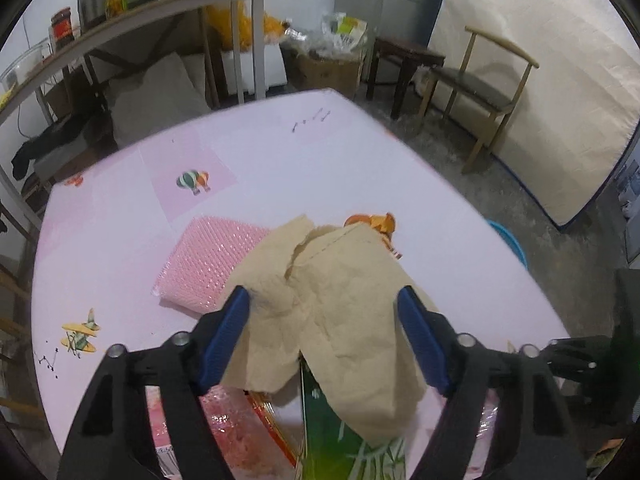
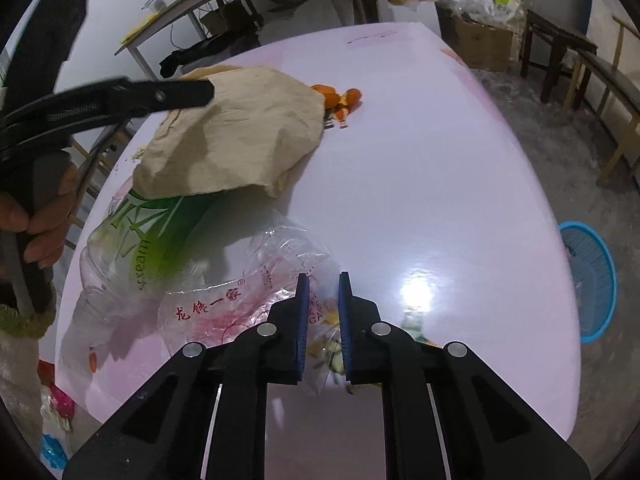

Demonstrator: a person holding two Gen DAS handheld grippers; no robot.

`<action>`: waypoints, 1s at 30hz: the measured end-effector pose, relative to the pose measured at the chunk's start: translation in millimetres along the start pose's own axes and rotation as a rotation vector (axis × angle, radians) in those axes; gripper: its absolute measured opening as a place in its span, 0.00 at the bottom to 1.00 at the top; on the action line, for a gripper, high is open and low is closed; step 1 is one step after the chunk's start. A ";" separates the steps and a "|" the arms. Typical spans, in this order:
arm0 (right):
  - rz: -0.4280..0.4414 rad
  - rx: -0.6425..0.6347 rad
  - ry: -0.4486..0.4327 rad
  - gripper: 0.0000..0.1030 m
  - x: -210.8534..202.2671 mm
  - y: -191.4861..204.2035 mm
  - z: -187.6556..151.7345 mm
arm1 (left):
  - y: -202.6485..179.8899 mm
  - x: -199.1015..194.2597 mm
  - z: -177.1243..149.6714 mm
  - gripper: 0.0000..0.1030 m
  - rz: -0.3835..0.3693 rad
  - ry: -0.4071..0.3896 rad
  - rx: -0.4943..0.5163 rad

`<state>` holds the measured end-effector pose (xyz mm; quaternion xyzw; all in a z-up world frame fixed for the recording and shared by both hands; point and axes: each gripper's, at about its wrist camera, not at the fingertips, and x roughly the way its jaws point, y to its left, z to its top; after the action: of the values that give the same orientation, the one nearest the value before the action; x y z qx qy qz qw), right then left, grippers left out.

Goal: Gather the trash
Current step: 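Grasp the beige crumpled paper with the left tool while the right tool grasps the clear plastic bag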

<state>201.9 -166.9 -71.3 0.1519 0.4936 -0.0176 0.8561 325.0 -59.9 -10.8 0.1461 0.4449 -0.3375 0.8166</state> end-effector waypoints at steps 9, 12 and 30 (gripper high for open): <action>0.013 0.023 -0.018 0.08 -12.5 -20.6 -5.1 | -7.3 0.6 -1.6 0.38 -0.028 -0.006 -0.002; 0.023 0.035 -0.026 0.07 -15.5 -25.0 -5.2 | -10.7 -4.3 -1.3 0.23 -0.037 -0.019 -0.002; 0.039 0.085 -0.096 0.02 -41.2 -43.7 -8.0 | -19.6 -50.2 9.7 0.05 -0.084 -0.145 -0.017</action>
<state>166.3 -211.3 -50.6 0.1966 0.4479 -0.0289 0.8717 298.7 -58.3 37.3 0.0953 0.3932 -0.3773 0.8331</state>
